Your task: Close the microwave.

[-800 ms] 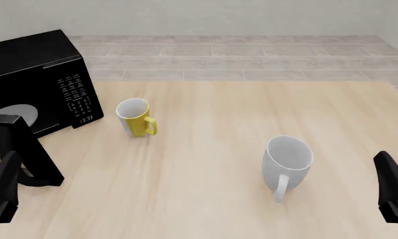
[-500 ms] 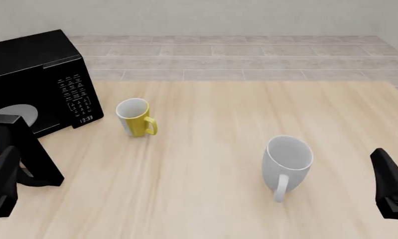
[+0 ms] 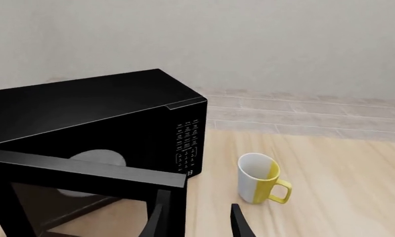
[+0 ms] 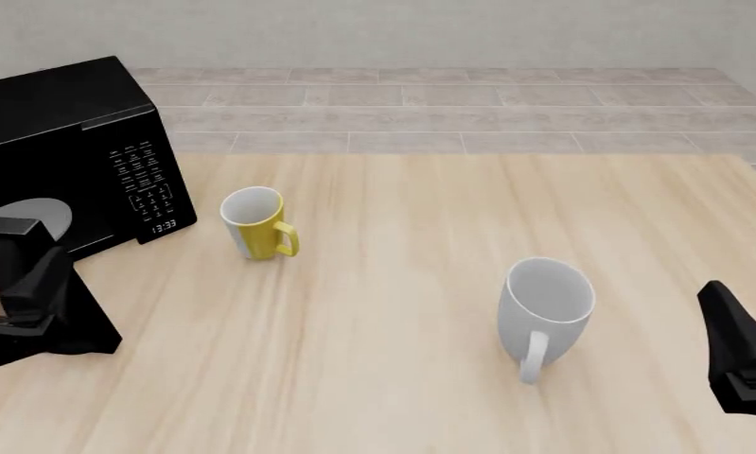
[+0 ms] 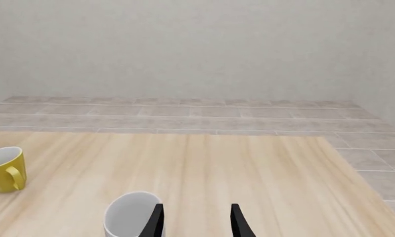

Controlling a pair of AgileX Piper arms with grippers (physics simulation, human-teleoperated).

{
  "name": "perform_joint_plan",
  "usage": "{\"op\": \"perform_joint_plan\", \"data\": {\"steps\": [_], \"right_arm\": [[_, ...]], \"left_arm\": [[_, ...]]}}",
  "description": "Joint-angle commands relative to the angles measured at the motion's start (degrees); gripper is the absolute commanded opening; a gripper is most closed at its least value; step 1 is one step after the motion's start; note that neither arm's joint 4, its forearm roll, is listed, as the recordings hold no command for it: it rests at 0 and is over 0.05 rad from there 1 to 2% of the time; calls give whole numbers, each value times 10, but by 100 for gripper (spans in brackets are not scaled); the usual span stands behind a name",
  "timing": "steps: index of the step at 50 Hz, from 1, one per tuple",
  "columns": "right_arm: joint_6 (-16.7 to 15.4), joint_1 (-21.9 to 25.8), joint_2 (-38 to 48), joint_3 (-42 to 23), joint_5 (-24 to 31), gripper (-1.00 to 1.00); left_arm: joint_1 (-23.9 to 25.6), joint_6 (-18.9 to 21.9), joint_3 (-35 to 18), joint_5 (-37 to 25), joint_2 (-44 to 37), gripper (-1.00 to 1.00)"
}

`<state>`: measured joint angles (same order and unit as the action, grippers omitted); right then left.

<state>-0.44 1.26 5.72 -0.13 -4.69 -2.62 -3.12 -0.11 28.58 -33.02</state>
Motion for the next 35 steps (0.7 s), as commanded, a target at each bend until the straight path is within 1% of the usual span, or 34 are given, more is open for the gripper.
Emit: {"op": "perform_joint_plan", "data": {"steps": [1,3,5,7,11,12,15,16,19,23,26,27,29,31,35], "right_arm": [[5,4,-4,0,4,100],[6,6,-5,0,5,100],[7,5,-8,0,7,100],[9,5,-6,-1,6,100],[10,4,-1,-1,2,100],[10,5,-6,-1,6,100],[10,4,-18,-3,18,100],[10,5,-20,-2,18,100],[10,7,-20,-3,19,100],[11,9,-26,-4,25,100],[11,11,-30,-5,29,100],[12,12,-30,-6,30,100],[11,13,-29,-4,27,100],[11,14,-30,-4,28,100],[12,15,-35,-6,32,100]], "left_arm": [[-15,-10,0,126,-151,100],[-18,-11,-1,129,-154,100],[-34,-17,-2,174,-216,100],[-25,-14,-2,175,-213,100],[-25,-13,-7,184,-234,100],[-26,-17,-7,193,-248,100],[-28,-47,-22,212,-310,100],[-25,-35,-24,209,-308,100],[-34,-31,-33,190,-299,100],[-30,-30,-40,185,-304,100],[-29,-32,-44,193,-323,100],[-36,-22,-52,191,-335,100],[-45,-16,-64,194,-365,100],[-45,-18,-68,197,-372,100],[-47,-19,-76,177,-357,100]]}}
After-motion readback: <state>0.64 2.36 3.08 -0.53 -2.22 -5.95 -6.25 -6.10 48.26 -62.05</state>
